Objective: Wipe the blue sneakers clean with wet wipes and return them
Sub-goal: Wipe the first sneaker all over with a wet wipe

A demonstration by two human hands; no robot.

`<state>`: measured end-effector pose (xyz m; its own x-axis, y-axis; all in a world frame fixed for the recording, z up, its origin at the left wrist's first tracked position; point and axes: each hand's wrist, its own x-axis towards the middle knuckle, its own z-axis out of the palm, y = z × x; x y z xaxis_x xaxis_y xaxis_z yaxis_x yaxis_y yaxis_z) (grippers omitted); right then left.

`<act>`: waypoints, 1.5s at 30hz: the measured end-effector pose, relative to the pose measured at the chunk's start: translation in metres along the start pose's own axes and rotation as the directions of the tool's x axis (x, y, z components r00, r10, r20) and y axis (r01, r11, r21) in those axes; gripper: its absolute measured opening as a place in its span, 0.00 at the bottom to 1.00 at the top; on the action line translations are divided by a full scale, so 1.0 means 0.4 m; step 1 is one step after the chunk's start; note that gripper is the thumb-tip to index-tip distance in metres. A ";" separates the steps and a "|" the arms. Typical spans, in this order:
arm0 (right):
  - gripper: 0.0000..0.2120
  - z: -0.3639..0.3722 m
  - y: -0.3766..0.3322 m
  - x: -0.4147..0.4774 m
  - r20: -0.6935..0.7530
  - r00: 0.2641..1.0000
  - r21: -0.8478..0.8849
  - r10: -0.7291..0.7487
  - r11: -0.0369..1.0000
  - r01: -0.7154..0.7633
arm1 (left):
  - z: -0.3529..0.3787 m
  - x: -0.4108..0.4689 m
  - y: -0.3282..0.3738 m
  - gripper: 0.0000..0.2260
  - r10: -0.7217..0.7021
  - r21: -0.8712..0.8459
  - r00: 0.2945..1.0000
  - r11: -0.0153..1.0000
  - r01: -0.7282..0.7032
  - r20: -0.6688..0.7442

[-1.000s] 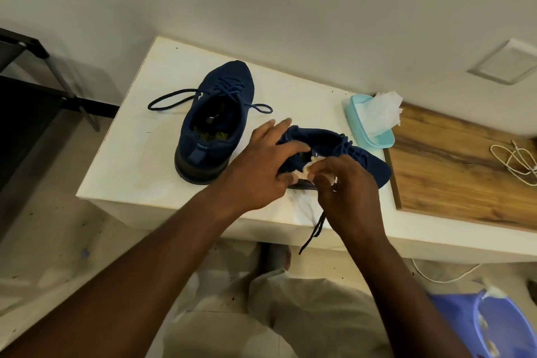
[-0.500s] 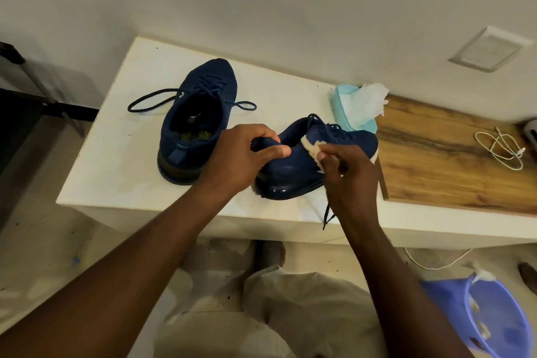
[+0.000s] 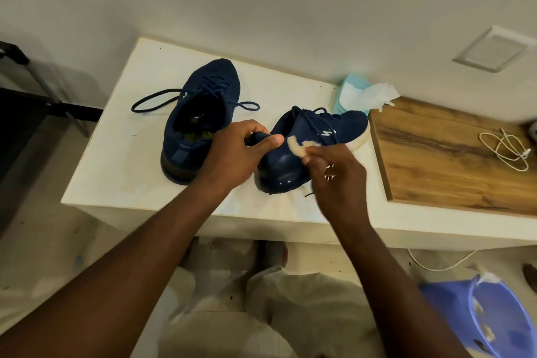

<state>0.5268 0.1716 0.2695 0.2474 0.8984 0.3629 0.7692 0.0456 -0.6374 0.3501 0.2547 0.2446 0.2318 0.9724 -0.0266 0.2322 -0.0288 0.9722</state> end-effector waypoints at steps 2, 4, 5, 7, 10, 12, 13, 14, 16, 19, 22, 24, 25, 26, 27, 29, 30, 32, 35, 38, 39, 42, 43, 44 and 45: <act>0.06 0.024 -0.037 -0.023 0.143 0.980 -0.011 -0.137 0.990 0.140 | 0.001 -0.002 0.001 0.12 0.011 0.060 1.000 0.998 -0.010 -0.006; 0.07 0.030 -0.049 -0.028 0.248 0.948 -0.030 -0.202 0.976 0.216 | 0.001 -0.005 0.004 0.13 0.022 0.115 1.000 0.993 -0.021 -0.014; 0.07 0.025 -0.040 -0.021 0.227 0.953 -0.011 -0.201 0.978 0.209 | 0.001 -0.005 0.005 0.13 0.023 0.113 1.000 0.993 -0.022 -0.014; 0.06 0.005 -0.010 -0.001 0.084 0.989 0.022 -0.123 0.992 0.122 | 0.002 -0.004 0.002 0.12 0.018 0.067 1.000 0.998 -0.018 -0.004; 0.05 -0.021 0.021 0.017 -0.029 0.996 -0.026 0.083 0.996 -0.084 | 0.002 -0.004 0.001 0.12 0.001 0.042 1.000 0.999 -0.001 -0.001; 0.04 -0.013 0.000 0.005 0.057 0.998 -0.016 0.015 1.000 -0.014 | 0.003 -0.004 0.003 0.12 0.006 0.056 1.000 0.998 -0.006 -0.007; 0.04 -0.001 -0.022 -0.008 0.150 0.987 -0.008 -0.059 0.998 0.061 | 0.003 -0.004 0.003 0.12 0.009 0.066 1.000 0.998 -0.008 -0.011; 0.05 0.012 -0.045 -0.021 0.247 0.960 -0.018 -0.135 0.989 0.144 | 0.002 -0.005 0.004 0.12 0.012 0.079 1.000 0.997 -0.011 -0.012; 0.05 0.026 -0.072 -0.028 0.335 0.915 -0.053 -0.223 0.966 0.255 | 0.002 -0.005 0.004 0.12 0.019 0.110 1.000 0.994 -0.017 -0.009; 0.04 0.010 -0.045 0.004 0.153 0.977 -0.050 -0.151 0.986 0.160 | 0.001 -0.005 0.003 0.13 0.011 0.096 1.000 0.995 -0.010 -0.011; 0.04 -0.015 0.006 0.027 -0.023 0.999 -0.059 0.034 0.998 -0.036 | 0.000 -0.005 0.001 0.12 -0.002 0.058 1.000 0.998 0.002 0.002; 0.03 -0.011 0.004 0.017 -0.003 0.998 -0.051 0.056 0.997 -0.056 | 0.002 -0.006 0.004 0.12 0.001 0.059 1.000 0.998 -0.002 0.007; 0.03 -0.002 -0.010 0.005 0.056 0.998 -0.044 0.015 0.999 -0.013 | 0.002 -0.007 0.006 0.12 0.005 0.060 1.000 0.998 -0.005 0.002; 0.03 0.008 -0.028 -0.007 0.132 0.991 -0.046 -0.038 0.998 0.044 | 0.001 -0.007 0.005 0.12 0.008 0.067 1.000 0.998 -0.008 -0.004; 0.03 0.016 -0.045 -0.018 0.201 0.975 -0.052 -0.091 0.993 0.103 | 0.000 -0.008 0.005 0.13 0.009 0.079 1.000 0.997 -0.009 -0.008; 0.03 0.023 -0.056 -0.016 0.218 0.965 -0.059 -0.146 0.985 0.162 | -0.001 -0.009 0.006 0.13 0.011 0.097 1.000 0.995 -0.011 -0.002; 0.03 0.020 -0.048 -0.007 0.166 0.977 -0.052 -0.135 0.988 0.146 | -0.002 -0.010 0.006 0.13 0.007 0.089 1.000 0.996 -0.007 0.004; 0.04 0.005 -0.017 0.019 0.009 1.000 -0.029 -0.027 0.999 0.028 | -0.005 -0.011 0.008 0.12 -0.003 0.073 1.000 0.997 0.002 0.023; 0.04 -0.011 0.021 0.036 -0.129 0.975 0.033 0.181 0.983 -0.178 | -0.002 -0.014 0.011 0.12 -0.020 0.037 0.999 0.999 0.018 0.047; 0.02 0.011 -0.015 0.009 -0.052 0.998 0.032 0.047 0.998 -0.045 | 0.003 -0.015 0.014 0.11 -0.018 0.029 0.998 0.999 0.016 0.058; 0.03 0.022 -0.038 -0.004 0.028 0.999 0.026 -0.045 0.999 0.044 | 0.003 -0.015 0.014 0.12 -0.020 0.030 0.998 0.999 0.018 0.058; 0.05 0.038 -0.075 -0.017 0.199 0.954 -0.002 -0.226 0.973 0.231 | 0.001 -0.015 0.012 0.12 -0.035 0.021 0.997 0.999 0.034 0.064; 0.06 0.034 -0.063 -0.007 0.163 0.965 -0.001 -0.204 0.978 0.207 | -0.001 -0.015 0.012 0.12 -0.042 0.011 0.997 0.999 0.041 0.065; 0.06 0.026 -0.041 0.008 0.092 0.986 0.003 -0.141 0.990 0.141 | -0.003 -0.015 0.013 0.12 -0.050 0.004 0.996 0.999 0.050 0.067; 0.05 0.016 -0.013 0.025 0.009 0.999 0.002 -0.052 0.999 0.052 | -0.005 -0.015 0.014 0.12 -0.057 0.000 0.996 0.998 0.057 0.069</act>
<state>0.5215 0.1833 0.2718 0.2016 0.8989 0.3891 0.7798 0.0931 -0.6191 0.3482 0.2490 0.2508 0.2824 0.9543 -0.0981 0.2456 0.0269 0.9690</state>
